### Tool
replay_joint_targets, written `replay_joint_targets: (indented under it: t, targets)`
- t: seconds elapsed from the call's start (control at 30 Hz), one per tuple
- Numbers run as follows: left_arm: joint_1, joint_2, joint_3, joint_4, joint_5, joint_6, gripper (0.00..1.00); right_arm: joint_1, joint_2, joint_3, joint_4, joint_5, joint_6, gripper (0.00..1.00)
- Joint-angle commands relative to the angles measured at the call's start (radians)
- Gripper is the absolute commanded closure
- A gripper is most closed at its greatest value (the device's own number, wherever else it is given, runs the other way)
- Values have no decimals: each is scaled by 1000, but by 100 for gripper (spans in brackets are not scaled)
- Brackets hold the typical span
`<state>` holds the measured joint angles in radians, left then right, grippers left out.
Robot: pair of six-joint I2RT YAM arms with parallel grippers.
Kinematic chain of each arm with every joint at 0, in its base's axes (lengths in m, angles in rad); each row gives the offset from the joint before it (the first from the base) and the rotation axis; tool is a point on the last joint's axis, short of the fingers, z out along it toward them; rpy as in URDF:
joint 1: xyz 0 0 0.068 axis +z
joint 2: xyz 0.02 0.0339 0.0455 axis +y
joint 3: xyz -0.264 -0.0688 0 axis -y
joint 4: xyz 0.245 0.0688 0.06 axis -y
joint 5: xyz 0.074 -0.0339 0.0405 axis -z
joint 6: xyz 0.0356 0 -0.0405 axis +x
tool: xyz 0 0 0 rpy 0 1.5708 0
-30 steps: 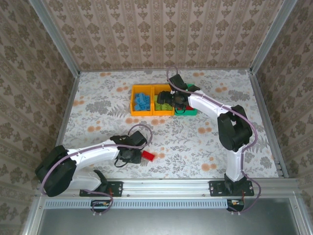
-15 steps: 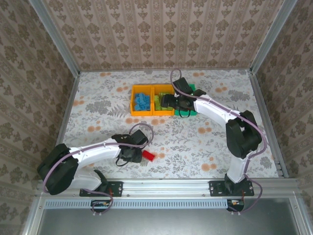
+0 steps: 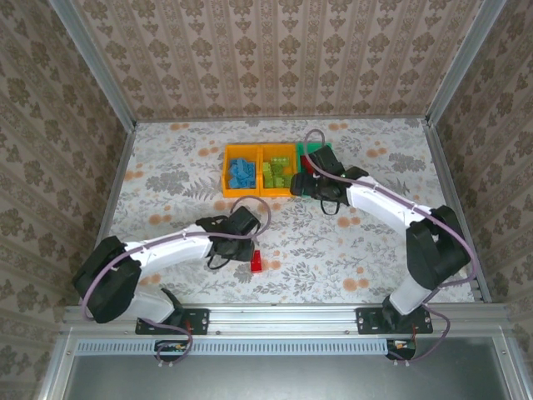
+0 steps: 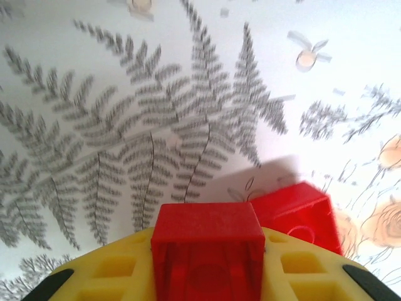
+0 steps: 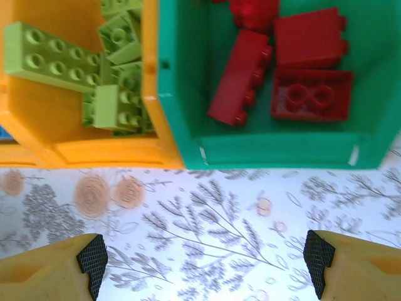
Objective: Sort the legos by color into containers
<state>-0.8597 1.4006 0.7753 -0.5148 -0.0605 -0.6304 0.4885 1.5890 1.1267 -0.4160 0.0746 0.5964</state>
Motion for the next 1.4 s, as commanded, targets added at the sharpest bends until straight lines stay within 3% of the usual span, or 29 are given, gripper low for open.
replay_joint_targets:
  t: [0.0, 0.33, 0.6, 0.87, 1.37]
  targets:
    - [33, 36, 103, 25, -1, 92, 70, -2, -74, -79, -10, 54, -10, 15]
    - [99, 278, 551, -13, 81, 316, 70, 65, -316, -396, 44, 139, 81, 16]
    - [116, 510, 857, 2, 277, 361, 70, 165, -393, -528, 45, 175, 145, 16]
    - [123, 690, 1034, 71, 439, 315, 70, 229, -404, -580, 77, 195, 203, 16]
    - [133, 822, 1156, 197, 514, 232, 68, 234, -458, -631, 110, 197, 238, 16]
